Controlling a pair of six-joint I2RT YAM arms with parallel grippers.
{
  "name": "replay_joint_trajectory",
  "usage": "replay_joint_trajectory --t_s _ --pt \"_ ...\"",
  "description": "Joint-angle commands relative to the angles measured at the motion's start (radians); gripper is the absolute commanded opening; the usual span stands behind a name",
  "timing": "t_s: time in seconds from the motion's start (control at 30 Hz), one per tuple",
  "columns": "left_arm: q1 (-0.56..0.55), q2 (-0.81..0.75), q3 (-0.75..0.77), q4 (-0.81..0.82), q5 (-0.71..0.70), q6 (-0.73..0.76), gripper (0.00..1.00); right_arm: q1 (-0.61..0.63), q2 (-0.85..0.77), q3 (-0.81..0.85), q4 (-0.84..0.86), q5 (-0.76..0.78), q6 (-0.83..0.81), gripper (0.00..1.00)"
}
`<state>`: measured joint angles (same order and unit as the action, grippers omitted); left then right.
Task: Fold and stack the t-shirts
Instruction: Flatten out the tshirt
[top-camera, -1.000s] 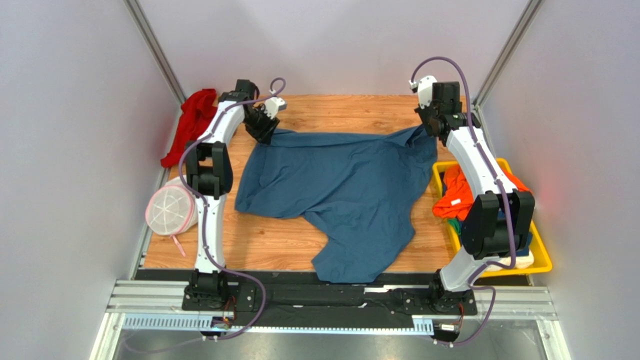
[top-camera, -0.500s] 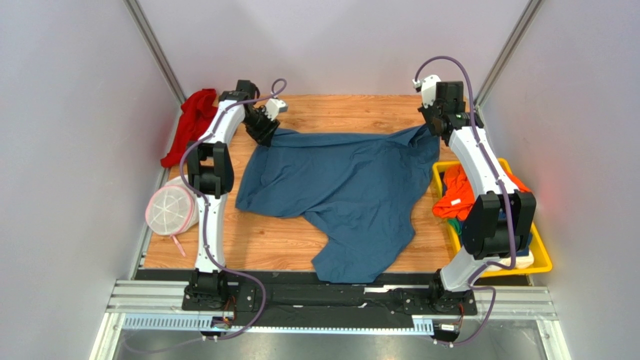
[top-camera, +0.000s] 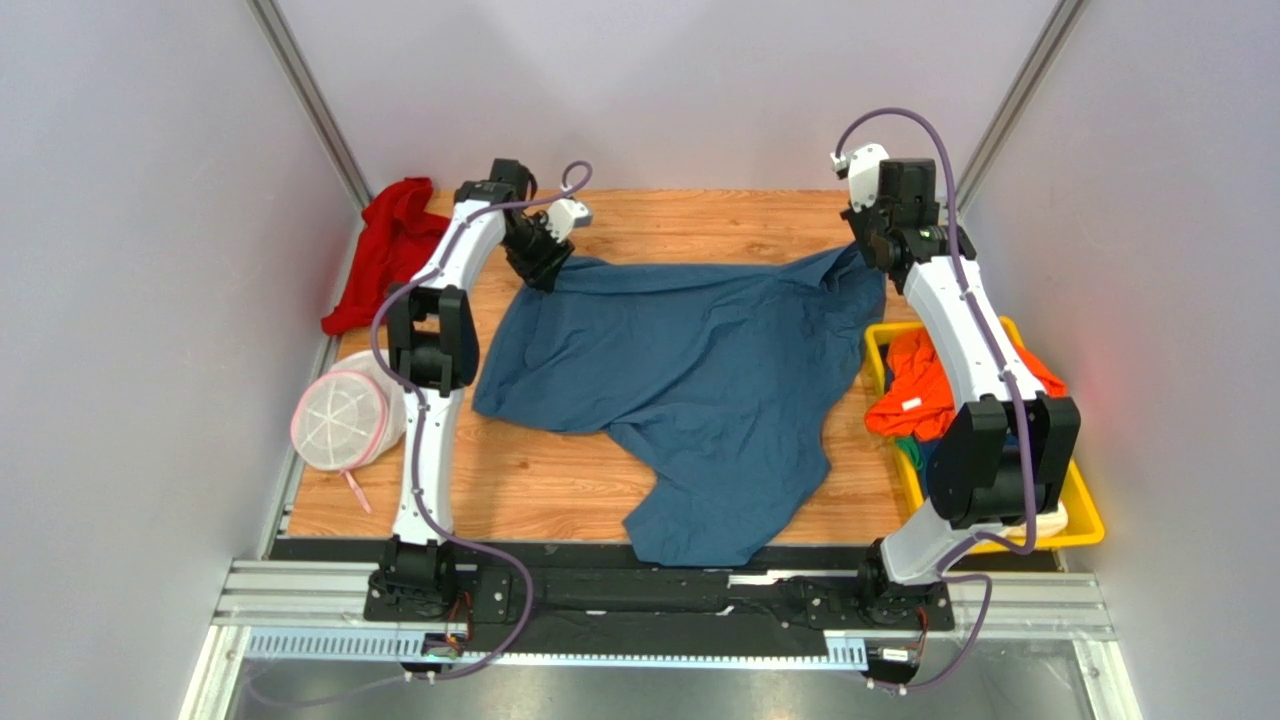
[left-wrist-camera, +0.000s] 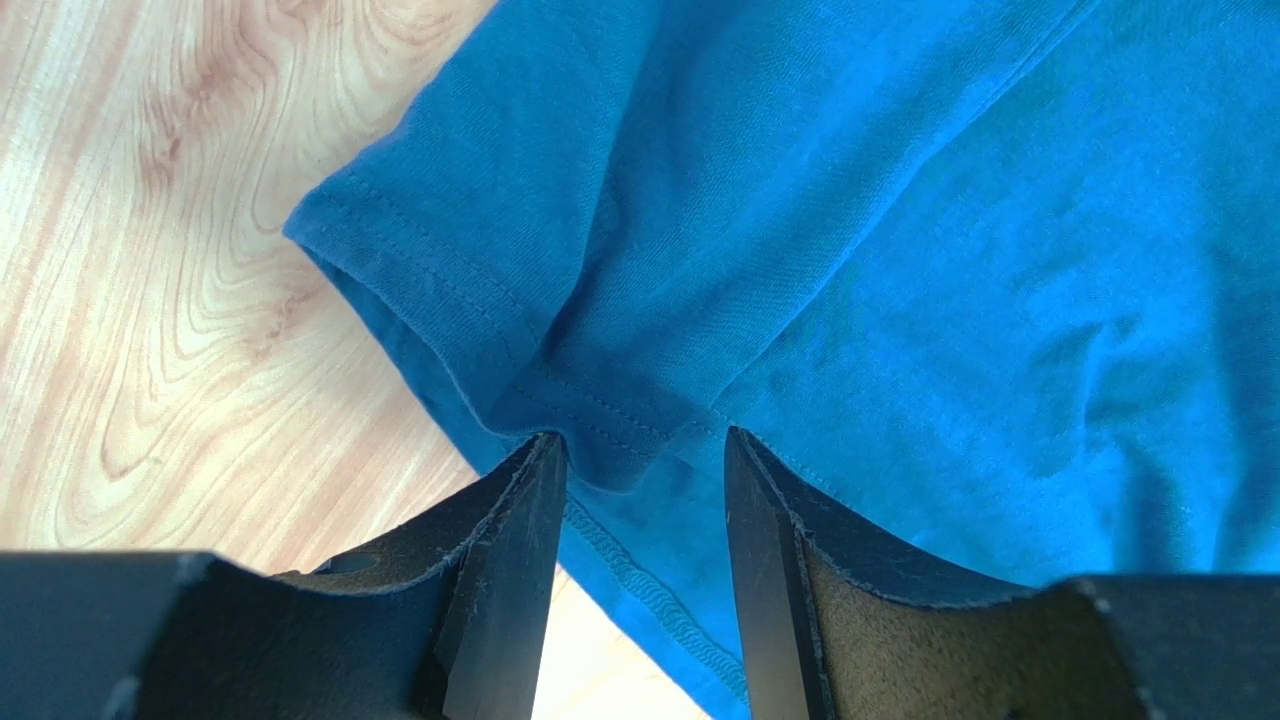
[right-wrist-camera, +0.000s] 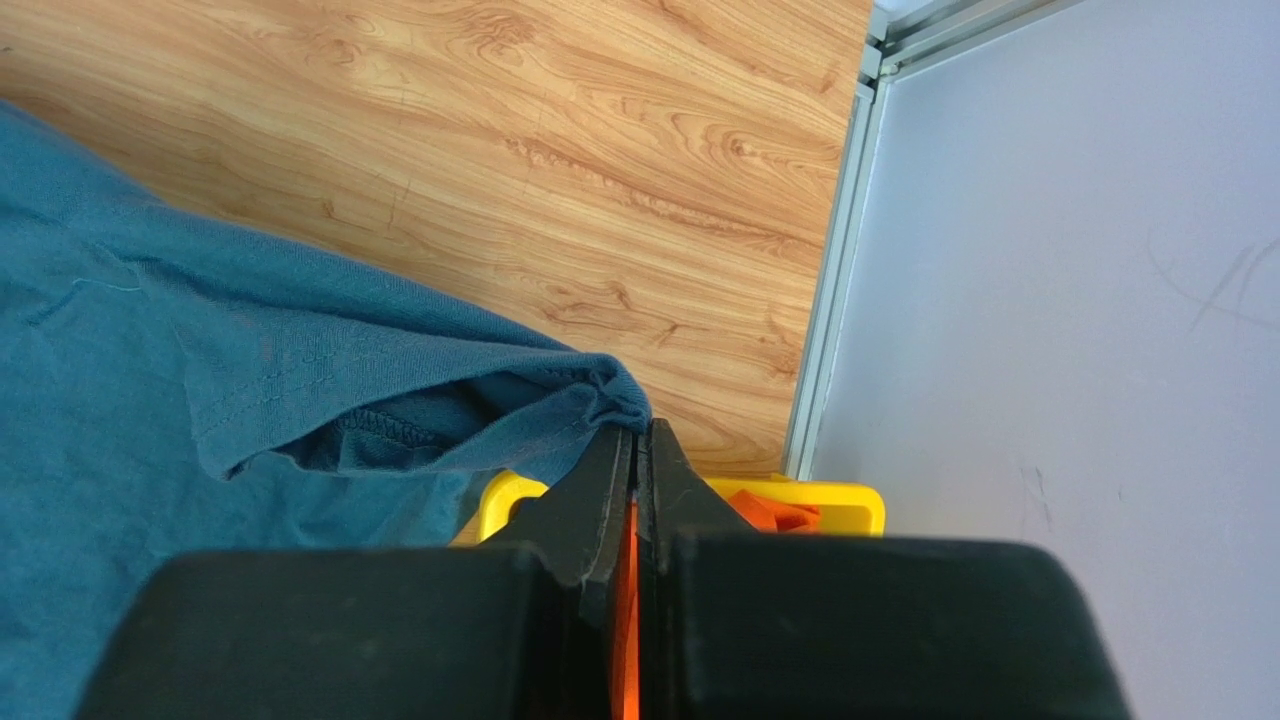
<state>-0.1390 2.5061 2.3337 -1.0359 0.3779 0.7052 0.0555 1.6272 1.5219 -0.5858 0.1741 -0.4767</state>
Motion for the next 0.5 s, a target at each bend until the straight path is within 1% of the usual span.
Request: replay_joint_trajectory --t_s 0.0,0.07,0.1,0.17,0.2,0.3,0.37,0.47 --pt "-0.002 0.007 0.047 -0.013 0.013 0.02 0.51 -0.006 -0.049 0.032 0.021 -0.001 -0.007 0.0" --pt "-0.007 0.008 0.052 -0.012 0.004 0.02 0.48 -0.005 -0.053 0.026 0.021 -0.004 -0.005 0.0" --pt "-0.007 0.013 0.055 -0.01 -0.003 0.017 0.42 -0.005 -0.055 0.024 0.02 -0.007 -0.005 0.0" --pt "-0.011 0.017 0.059 -0.006 -0.01 0.017 0.39 -0.005 -0.059 0.018 0.02 -0.008 -0.003 0.0" --pt "-0.013 0.019 0.061 -0.004 -0.017 0.017 0.34 -0.006 -0.064 0.017 0.02 -0.007 -0.005 0.0" --pt "-0.019 0.02 0.062 0.007 -0.03 0.014 0.25 -0.006 -0.072 0.009 0.021 -0.007 -0.003 0.0" --pt "-0.024 0.022 0.064 0.008 -0.03 0.014 0.24 -0.006 -0.076 0.007 0.02 -0.008 -0.007 0.0" --pt "-0.033 0.023 0.062 0.008 -0.039 0.02 0.19 -0.006 -0.082 0.006 0.021 -0.002 -0.008 0.0"
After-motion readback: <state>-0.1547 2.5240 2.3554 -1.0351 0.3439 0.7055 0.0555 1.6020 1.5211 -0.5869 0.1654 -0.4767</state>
